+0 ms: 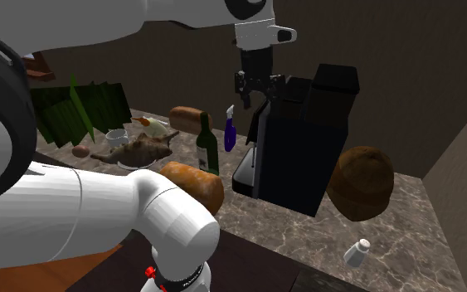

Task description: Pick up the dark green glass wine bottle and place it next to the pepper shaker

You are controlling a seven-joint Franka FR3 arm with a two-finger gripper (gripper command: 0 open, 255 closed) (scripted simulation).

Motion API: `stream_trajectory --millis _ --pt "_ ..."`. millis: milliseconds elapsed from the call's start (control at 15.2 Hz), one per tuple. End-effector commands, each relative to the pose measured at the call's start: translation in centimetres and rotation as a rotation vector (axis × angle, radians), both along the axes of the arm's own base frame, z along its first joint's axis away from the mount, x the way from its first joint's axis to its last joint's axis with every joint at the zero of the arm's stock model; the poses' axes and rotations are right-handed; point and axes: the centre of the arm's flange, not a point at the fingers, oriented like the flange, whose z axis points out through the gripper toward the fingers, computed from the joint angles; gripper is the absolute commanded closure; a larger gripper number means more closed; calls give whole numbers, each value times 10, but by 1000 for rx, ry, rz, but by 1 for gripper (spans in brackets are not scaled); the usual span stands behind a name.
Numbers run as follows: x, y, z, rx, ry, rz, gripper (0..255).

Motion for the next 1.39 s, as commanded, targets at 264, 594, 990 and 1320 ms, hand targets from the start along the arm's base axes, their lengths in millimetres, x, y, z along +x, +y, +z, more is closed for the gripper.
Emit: stream_trajectory --millis 264,594,990,1320 --pt "4 43 -21 33 -3 10 0" --pt "9 98 -44 74 -7 23 0" --pt "14 165 -70 124 -11 39 0" --pt "17 221 -88 165 -15 52 0"
